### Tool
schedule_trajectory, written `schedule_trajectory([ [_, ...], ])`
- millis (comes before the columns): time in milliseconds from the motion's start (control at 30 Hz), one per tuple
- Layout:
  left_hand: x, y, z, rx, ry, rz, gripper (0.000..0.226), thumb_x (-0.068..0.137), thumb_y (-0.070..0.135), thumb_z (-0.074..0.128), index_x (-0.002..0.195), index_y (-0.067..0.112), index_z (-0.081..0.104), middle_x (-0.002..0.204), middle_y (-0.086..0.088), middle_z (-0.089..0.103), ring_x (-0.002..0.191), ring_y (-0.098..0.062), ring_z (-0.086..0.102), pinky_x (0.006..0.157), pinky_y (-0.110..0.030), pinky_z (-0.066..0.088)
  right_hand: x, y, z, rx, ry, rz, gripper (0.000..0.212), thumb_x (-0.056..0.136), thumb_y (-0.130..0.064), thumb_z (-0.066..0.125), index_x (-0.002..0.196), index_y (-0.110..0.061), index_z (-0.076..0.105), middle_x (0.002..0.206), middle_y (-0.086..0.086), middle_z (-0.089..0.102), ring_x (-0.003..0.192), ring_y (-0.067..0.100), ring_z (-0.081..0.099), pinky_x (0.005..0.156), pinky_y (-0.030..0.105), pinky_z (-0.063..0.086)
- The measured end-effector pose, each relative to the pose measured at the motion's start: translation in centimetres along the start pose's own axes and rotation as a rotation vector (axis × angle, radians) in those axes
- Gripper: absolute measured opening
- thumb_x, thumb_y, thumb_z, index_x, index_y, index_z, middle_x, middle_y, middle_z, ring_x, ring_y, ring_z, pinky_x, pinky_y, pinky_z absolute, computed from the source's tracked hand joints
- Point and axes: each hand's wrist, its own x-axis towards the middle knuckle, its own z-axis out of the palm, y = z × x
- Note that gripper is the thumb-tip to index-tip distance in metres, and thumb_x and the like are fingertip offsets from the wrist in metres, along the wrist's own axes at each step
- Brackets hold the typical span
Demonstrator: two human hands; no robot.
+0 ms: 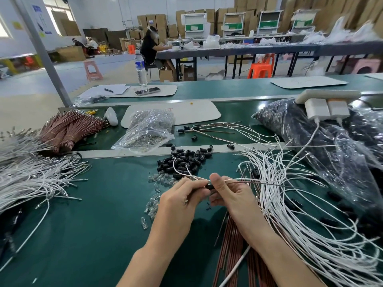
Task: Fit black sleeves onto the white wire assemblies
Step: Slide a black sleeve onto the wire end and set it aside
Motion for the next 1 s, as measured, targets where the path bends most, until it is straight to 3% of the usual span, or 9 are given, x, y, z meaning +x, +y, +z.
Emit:
schedule_trajectory([
  [133,0.3,0.0,-0.3,0.037,0.016,-0.004,0.017,0.091,0.026,0.068,0.106,0.034,0.072,0.097,0.021,0.067,0.089,-0.004,0.067,0.075,-0.018,0.052,0.0,0.0,0.0,0.038,-0.033,0.02,0.044,0.081,-0.06,0.066,0.092,-0.02,0.08,0.086,0.006,0.076,0.072,0.013,0.069,0.068,0.025,0.058],
  [233,0.6,0.1,-0.4,0.082,0.033,-0.03,0.015,0.093,0.028,0.066,0.106,0.035,0.069,0.097,0.022,0.065,0.087,-0.004,0.066,0.074,-0.018,0.051,0.1,0.0,0.1,0.191,0.061,0.031,0.032,0.075,-0.049,0.075,0.09,-0.021,0.08,0.086,0.005,0.076,0.074,0.016,0.07,0.07,0.025,0.058],
  [333,0.1,0.1,-0.3,0.101,-0.006,-0.081,0.018,0.096,0.043,0.056,0.111,0.036,0.063,0.098,0.024,0.066,0.088,-0.004,0.066,0.074,-0.018,0.051,0.2,0.1,0.0,0.277,0.149,0.027,0.022,0.066,-0.035,0.082,0.082,-0.02,0.08,0.078,0.005,0.074,0.075,0.015,0.071,0.068,0.022,0.058],
  [467,-0.5,0.8,0.4,0.17,-0.086,-0.106,0.035,0.099,0.061,0.042,0.124,0.038,0.053,0.106,0.024,0.062,0.089,0.001,0.062,0.074,-0.02,0.05,-0.1,0.2,0.4,0.249,0.119,0.043,0.012,0.07,-0.024,0.08,0.081,-0.018,0.08,0.086,0.01,0.078,0.082,0.021,0.076,0.068,0.022,0.059],
  [633,-0.4,1.1,0.5,0.117,-0.05,-0.14,0.029,0.103,0.054,0.04,0.11,0.032,0.058,0.1,0.018,0.065,0.092,-0.004,0.064,0.077,-0.036,0.054,-0.5,0.1,0.5,0.225,0.083,0.05,0.018,0.077,-0.03,0.075,0.084,-0.014,0.078,0.09,0.013,0.078,0.086,0.023,0.077,0.066,0.021,0.058],
  [867,-0.4,1.1,0.6,0.036,-0.101,-0.206,0.028,0.103,0.048,0.03,0.109,0.033,0.052,0.099,0.015,0.069,0.095,-0.004,0.067,0.081,-0.034,0.053,-0.7,-0.3,0.7,0.202,-0.017,0.034,0.016,0.088,-0.034,0.065,0.085,-0.029,0.08,0.097,0.011,0.079,0.094,0.025,0.076,0.072,0.022,0.059],
  [1000,-0.6,0.9,0.5,0.019,-0.121,-0.212,0.029,0.103,0.047,0.027,0.113,0.032,0.05,0.101,0.01,0.068,0.096,-0.009,0.067,0.083,-0.039,0.054,-0.6,-0.2,0.6,0.24,-0.073,0.064,0.018,0.089,-0.034,0.064,0.087,-0.029,0.08,0.102,0.012,0.078,0.099,0.026,0.075,0.076,0.023,0.059],
])
